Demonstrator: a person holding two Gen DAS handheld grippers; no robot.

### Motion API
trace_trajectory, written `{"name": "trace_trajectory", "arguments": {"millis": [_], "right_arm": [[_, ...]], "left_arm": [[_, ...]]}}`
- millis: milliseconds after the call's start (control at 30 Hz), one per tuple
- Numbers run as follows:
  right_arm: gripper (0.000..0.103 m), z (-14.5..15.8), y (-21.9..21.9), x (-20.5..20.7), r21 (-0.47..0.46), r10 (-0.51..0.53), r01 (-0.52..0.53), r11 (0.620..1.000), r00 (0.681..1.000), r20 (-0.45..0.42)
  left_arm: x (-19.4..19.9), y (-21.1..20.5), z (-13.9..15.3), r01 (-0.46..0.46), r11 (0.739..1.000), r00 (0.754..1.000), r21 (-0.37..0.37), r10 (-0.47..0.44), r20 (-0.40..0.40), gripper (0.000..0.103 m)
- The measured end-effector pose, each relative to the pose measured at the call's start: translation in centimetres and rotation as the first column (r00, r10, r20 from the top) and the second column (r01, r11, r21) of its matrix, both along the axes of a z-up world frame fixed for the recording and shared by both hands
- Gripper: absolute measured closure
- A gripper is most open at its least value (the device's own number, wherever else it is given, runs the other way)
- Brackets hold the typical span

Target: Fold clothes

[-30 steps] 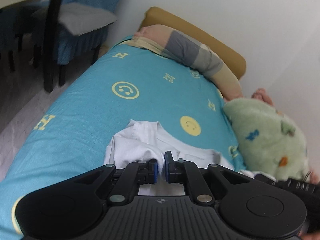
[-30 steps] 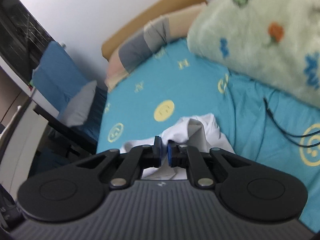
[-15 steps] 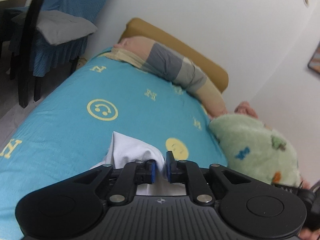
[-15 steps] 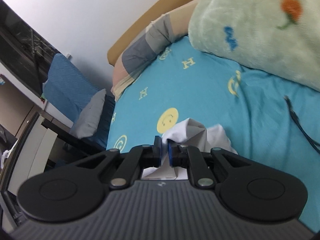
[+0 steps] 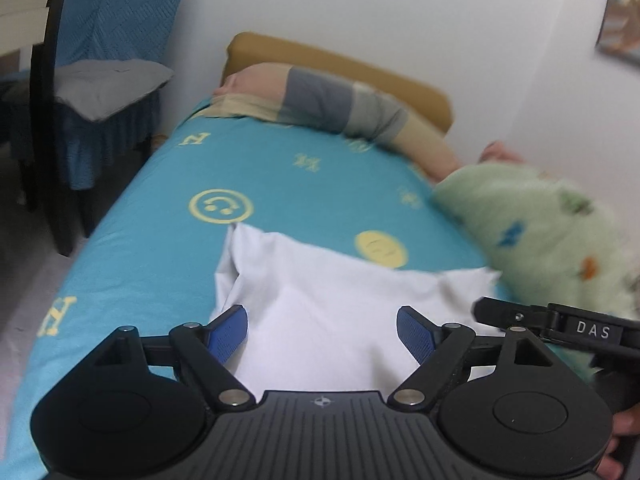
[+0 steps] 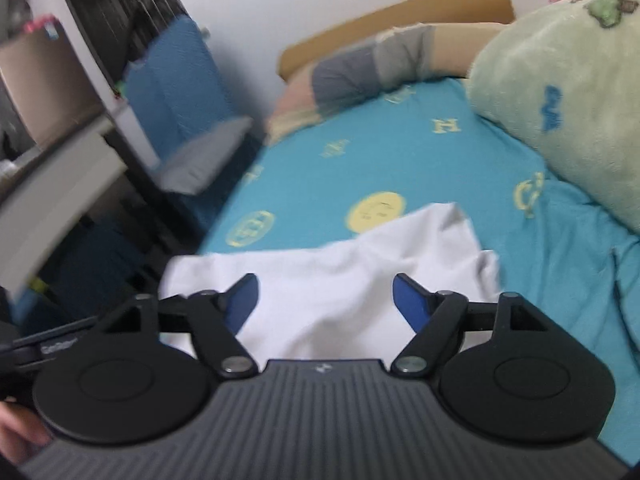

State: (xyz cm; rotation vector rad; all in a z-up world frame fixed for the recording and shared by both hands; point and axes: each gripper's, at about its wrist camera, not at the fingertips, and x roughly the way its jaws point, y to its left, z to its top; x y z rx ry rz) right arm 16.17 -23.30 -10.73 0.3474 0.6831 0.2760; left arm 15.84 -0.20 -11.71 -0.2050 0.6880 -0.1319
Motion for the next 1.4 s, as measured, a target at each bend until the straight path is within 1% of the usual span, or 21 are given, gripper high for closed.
{"name": "trace_trajectory", "arguments": {"millis": [33, 67, 100, 133, 167, 267, 433, 600, 667, 767, 833, 900, 967, 1067, 1100, 1167, 1200, 1233, 1300, 1367, 1400], "right_arm": [[0.052, -0.8, -0.1, 0.8, -0.025, -0.014, 0.013, 1.000, 1.000, -0.019], [0.057, -1.8, -0.2, 1.5, -0.057, -0.034, 0.032, 0.998, 0.999, -0.041], [0.068, -3.1, -0.3, 2.0, -0.082, -0.045, 0.040, 0.996, 0.997, -0.062], [0.072, -4.3, -0.4, 2.3, -0.102, -0.051, 0.043, 0.994, 0.995, -0.083], [0.073, -5.2, -0.4, 2.2, -0.119, -0.044, 0.036, 0.992, 0.997, -0.068], [0.072, -5.2, 0.8, 1.7, -0.213, -0.017, 0.012, 0.977, 1.000, -0.024], [0.069, -3.5, 0.6, 1.1, -0.159, -0.031, 0.021, 0.987, 0.998, -0.057], [0.069, -0.7, 1.2, -1.5, -0.169, -0.006, 0.001, 0.986, 1.000, -0.028], [0.069, 0.2, 1.1, -3.0, -0.166, -0.001, -0.004, 0.986, 1.000, -0.031], [0.069, 0.5, 0.8, -4.9, -0.164, 0.001, -0.012, 0.986, 0.998, -0.062], [0.069, -0.5, 1.0, -5.3, -0.182, 0.004, -0.025, 0.983, 0.994, -0.113], [0.071, -1.8, 1.3, -5.4, -0.211, 0.012, -0.045, 0.976, 0.988, -0.156], [0.071, -1.7, 1.5, -5.9, -0.221, 0.002, -0.037, 0.975, 0.987, -0.158], [0.067, 0.2, 1.0, -7.0, -0.155, -0.020, -0.003, 0.988, 0.989, -0.149], [0.067, 0.7, 0.7, -7.5, -0.115, -0.019, 0.003, 0.993, 0.989, -0.145], [0.060, 1.6, 0.3, -8.3, -0.056, -0.018, 0.010, 0.998, 0.990, -0.143], [0.045, 1.9, 0.3, -8.8, -0.033, -0.021, 0.016, 0.999, 0.989, -0.144], [0.031, 2.1, 0.2, -9.2, -0.006, -0.027, 0.026, 1.000, 0.988, -0.150], [0.021, 2.2, -0.1, -10.0, 0.064, -0.038, 0.049, 0.997, 0.985, -0.170], [0.022, 1.8, -0.4, -10.2, 0.171, -0.032, 0.070, 0.983, 0.976, -0.214], [0.022, 1.5, -0.6, -10.3, 0.226, -0.027, 0.082, 0.971, 0.971, -0.237]], "left_arm": [[0.7, -0.3, -0.6, -0.024, 0.999, 1.000, 0.039, 0.025, -0.001, 0.020], [1.4, -0.7, -1.2, -0.049, 0.996, 0.999, 0.077, 0.049, -0.001, 0.020], [2.2, -0.9, -1.9, -0.067, 0.993, 0.997, 0.102, 0.070, -0.024, 0.020], [2.7, -1.1, -2.8, -0.064, 0.991, 0.996, 0.114, 0.070, -0.057, 0.020], [2.8, -1.2, -3.4, -0.053, 0.992, 0.996, 0.118, 0.062, -0.067, 0.020], [2.6, -1.5, -4.3, -0.030, 0.990, 0.996, 0.135, 0.042, -0.083, 0.020], [0.2, -1.7, -2.2, -0.012, 0.993, 0.998, 0.116, 0.019, -0.056, 0.020], [-3.6, -2.9, -0.3, 0.031, 0.989, 0.998, 0.143, -0.022, -0.058, 0.020], [-4.6, -3.5, -0.1, 0.035, 0.987, 0.996, 0.154, -0.022, -0.085, 0.020], [-5.1, -3.8, -1.2, 0.037, 0.993, 0.980, 0.117, -0.013, -0.197, 0.019], [-5.2, -3.5, -1.5, 0.013, 0.996, 0.974, 0.086, 0.006, -0.224, 0.019], [-5.4, -2.7, -1.1, -0.016, 0.999, 0.970, 0.048, 0.027, -0.240, 0.019], [-6.3, -1.8, -0.2, -0.049, 0.999, 0.969, 0.001, 0.048, -0.240, 0.019], [-8.6, -0.2, 1.7, -0.073, 0.989, 0.972, -0.132, 0.041, -0.231, 0.019], [-9.3, 0.3, 1.8, -0.084, 0.978, 0.969, -0.193, 0.035, -0.244, 0.017], [-10.6, 1.3, 1.8, -0.108, 0.944, 0.963, -0.312, 0.022, -0.270, 0.015], [-11.3, 1.8, 1.8, -0.121, 0.921, 0.959, -0.369, 0.014, -0.282, 0.014], [-11.4, 2.3, 1.0, -0.140, 0.882, 0.952, -0.451, -0.006, -0.307, 0.013], [-11.1, 3.1, -1.1, -0.203, 0.784, 0.928, -0.587, -0.037, -0.370, 0.012], [-10.4, 3.9, -3.5, -0.299, 0.714, 0.895, -0.634, -0.021, -0.446, 0.012], [-10.1, 4.2, -4.2, -0.330, 0.697, 0.886, -0.636, -0.003, -0.463, 0.014]]}}
